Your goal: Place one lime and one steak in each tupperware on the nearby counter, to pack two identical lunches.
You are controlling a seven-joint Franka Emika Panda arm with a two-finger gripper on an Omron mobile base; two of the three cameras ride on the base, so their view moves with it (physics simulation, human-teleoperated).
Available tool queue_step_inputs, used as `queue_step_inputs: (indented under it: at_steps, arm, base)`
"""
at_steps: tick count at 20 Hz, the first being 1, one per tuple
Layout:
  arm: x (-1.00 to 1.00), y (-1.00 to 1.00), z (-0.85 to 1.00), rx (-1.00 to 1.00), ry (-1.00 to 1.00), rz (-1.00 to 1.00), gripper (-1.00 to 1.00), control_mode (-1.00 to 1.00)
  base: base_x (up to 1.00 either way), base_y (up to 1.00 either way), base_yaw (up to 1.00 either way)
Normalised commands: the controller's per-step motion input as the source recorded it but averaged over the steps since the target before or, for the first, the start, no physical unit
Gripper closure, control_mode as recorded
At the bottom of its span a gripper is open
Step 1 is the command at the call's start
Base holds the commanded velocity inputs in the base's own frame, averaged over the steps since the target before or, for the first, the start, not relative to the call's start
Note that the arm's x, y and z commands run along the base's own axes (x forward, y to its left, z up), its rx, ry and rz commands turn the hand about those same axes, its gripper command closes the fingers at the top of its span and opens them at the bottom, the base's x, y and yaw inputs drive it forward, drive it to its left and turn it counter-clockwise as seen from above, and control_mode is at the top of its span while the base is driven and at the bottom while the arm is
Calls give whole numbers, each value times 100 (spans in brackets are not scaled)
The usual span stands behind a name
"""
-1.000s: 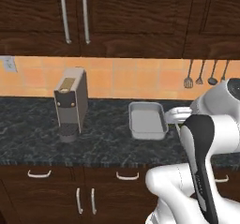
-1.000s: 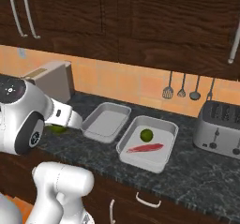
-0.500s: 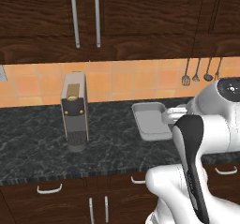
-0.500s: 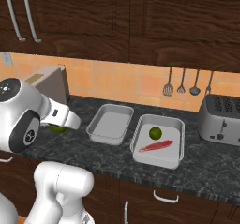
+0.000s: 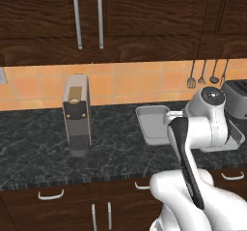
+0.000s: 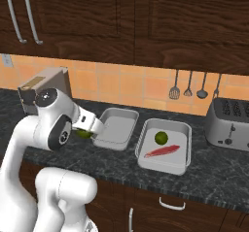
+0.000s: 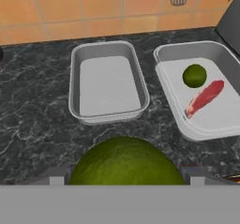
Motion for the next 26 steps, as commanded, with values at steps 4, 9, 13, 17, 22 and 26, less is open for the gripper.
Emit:
queue_step_inputs:
  at_steps: [4,9,13,17,22,26]
  arm:
    - [100,-33,-90,1,0,0,100,-100]
    - [100,-3,-36,9,17,0,100,-100]
    - [100,0,-7,9,17,0,100,-100]
    - [100,0,0,4,10,0,100,-100]
    - [87,-2,-21,0,2,0,100,-100]
    - [47,-19,-70,0,0,0,100,-100]
  base:
    - [0,0,0]
    - [0,0,0]
    - [0,0,0]
    - [0,0,0]
    - [0,0,0]
    - [0,0,0]
